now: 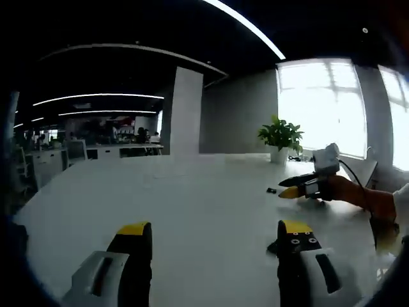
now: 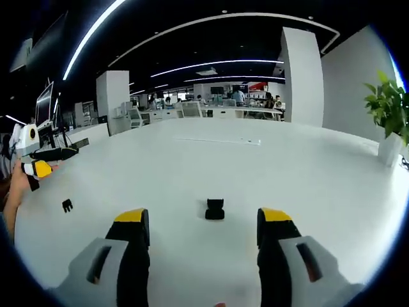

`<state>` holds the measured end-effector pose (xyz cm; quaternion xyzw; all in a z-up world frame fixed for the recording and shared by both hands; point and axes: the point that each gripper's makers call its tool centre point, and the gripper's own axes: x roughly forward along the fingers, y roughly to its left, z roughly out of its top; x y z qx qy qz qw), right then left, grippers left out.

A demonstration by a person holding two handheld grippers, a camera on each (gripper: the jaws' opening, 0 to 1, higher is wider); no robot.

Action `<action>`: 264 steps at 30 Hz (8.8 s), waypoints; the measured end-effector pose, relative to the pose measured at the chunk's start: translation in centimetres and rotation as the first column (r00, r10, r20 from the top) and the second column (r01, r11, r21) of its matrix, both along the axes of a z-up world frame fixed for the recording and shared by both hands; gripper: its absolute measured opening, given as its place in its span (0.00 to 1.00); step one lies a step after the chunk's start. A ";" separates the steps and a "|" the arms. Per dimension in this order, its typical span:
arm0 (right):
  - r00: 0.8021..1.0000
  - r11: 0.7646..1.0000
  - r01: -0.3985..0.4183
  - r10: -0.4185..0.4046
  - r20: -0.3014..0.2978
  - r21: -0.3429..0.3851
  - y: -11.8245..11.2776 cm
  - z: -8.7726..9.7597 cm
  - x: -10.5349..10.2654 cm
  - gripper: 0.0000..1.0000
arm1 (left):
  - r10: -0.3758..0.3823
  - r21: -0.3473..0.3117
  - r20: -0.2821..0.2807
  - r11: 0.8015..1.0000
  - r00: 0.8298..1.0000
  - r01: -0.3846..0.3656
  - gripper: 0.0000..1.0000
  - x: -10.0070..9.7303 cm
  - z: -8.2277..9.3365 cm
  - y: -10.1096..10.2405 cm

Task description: Snap the two parts of the plastic buckle together until the buckle closes and remains connected.

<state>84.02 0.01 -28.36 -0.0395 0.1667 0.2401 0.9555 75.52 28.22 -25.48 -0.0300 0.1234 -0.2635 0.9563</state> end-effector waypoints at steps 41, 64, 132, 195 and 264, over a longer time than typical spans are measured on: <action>1.000 0.997 0.008 -0.010 -0.024 -0.075 -0.2 -1.1 1.1 0.25 | -0.052 0.121 0.064 0.992 0.997 0.044 0.99 -3.8 -0.3 -1.7; 0.998 0.995 -0.062 0.061 -0.013 -0.073 1.0 -1.0 0.5 0.04 | 0.009 0.060 0.076 0.998 0.997 -0.014 0.99 -3.7 0.0 -0.6; 0.969 0.967 -0.248 0.247 -0.019 -0.053 5.8 0.1 -11.9 0.32 | -0.031 0.084 0.047 0.996 0.998 0.027 0.98 -4.2 -1.0 -1.1; 0.651 0.650 -0.759 0.758 -0.039 -0.042 7.0 -0.9 -9.8 0.25 | -0.043 0.100 0.030 0.994 0.999 0.039 0.97 -4.3 -1.4 -1.3; 0.566 0.578 -0.815 0.809 0.159 -0.043 11.0 4.0 -11.6 0.12 | -0.438 0.132 -0.018 0.890 0.899 0.436 0.90 -2.4 -2.1 -6.2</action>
